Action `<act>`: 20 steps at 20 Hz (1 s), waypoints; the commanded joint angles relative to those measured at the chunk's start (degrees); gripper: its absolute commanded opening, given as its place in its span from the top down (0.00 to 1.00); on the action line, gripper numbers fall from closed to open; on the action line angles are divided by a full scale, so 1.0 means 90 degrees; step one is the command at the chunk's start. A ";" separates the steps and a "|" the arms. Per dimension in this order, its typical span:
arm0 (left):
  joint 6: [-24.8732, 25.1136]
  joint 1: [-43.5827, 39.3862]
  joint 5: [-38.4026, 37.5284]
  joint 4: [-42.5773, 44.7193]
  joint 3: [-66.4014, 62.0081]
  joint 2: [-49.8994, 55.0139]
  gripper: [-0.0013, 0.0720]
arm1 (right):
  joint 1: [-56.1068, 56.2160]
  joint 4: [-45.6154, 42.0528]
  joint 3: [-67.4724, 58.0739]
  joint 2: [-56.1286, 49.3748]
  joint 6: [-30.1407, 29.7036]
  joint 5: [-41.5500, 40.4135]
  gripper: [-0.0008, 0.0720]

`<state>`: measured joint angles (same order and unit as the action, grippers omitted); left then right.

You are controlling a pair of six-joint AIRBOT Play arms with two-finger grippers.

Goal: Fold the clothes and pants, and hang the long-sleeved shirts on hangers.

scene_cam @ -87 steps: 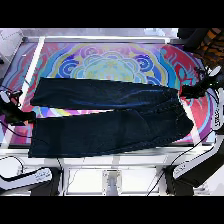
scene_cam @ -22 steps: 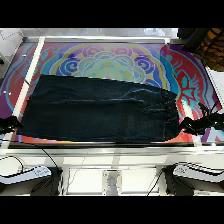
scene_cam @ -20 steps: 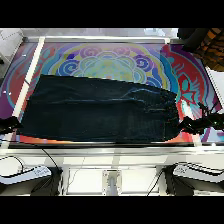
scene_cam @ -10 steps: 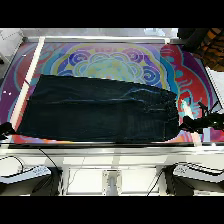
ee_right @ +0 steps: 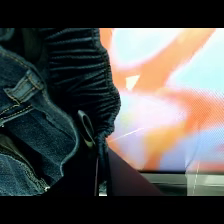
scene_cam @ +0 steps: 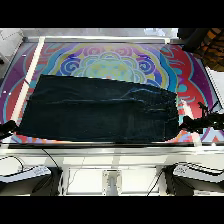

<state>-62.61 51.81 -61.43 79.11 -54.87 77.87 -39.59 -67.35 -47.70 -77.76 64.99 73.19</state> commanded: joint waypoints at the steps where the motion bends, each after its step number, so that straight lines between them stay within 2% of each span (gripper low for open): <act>1: 0.0010 0.0000 0.0282 -0.0250 0.0053 0.0279 0.31 | -0.0002 0.0005 0.0000 0.0002 0.0007 0.0034 0.96; 4: 0.0012 -0.0015 0.0284 -0.0636 0.0053 0.0600 0.32 | -0.0002 0.0005 0.0000 0.0002 0.0007 0.0083 0.96; 5: 0.0024 -0.0034 0.0284 -0.0619 0.0053 0.0653 0.39 | -0.0002 0.0005 0.0000 0.0002 0.0007 0.0090 0.96; 6: 0.0102 -0.0044 0.0279 -0.0607 0.0053 0.0661 0.52 | -0.0002 0.0005 0.0000 0.0002 0.0007 0.0095 0.96; 8: 0.0260 -0.0044 0.0228 -0.0607 0.0053 0.0634 0.86 | -0.0002 0.0010 0.0000 0.0002 0.0012 0.0100 0.96; 9: 0.0296 -0.0044 0.0180 -0.0605 0.0051 0.0602 0.94 | -0.0002 0.0058 0.0000 0.0002 0.0012 0.0126 0.96; 12: 0.0287 -0.0044 -0.0090 -0.0391 -0.0019 0.0374 0.94 | -0.0007 0.0102 -0.0075 0.0029 0.0010 0.0517 0.96; 15: -0.0656 -0.0046 -0.0333 0.0325 -0.0257 -0.0107 0.94 | -0.0007 -0.0454 -0.0403 0.0034 0.0272 0.1120 0.96; 20: -0.0733 -0.0046 -0.1015 0.0384 -0.0775 -0.1088 0.94 | -0.0066 -0.1532 -0.0758 0.0697 0.0512 0.1139 0.97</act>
<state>-67.57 51.40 -67.24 80.86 -59.51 72.55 -39.75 -74.11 -52.86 -74.61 67.81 82.94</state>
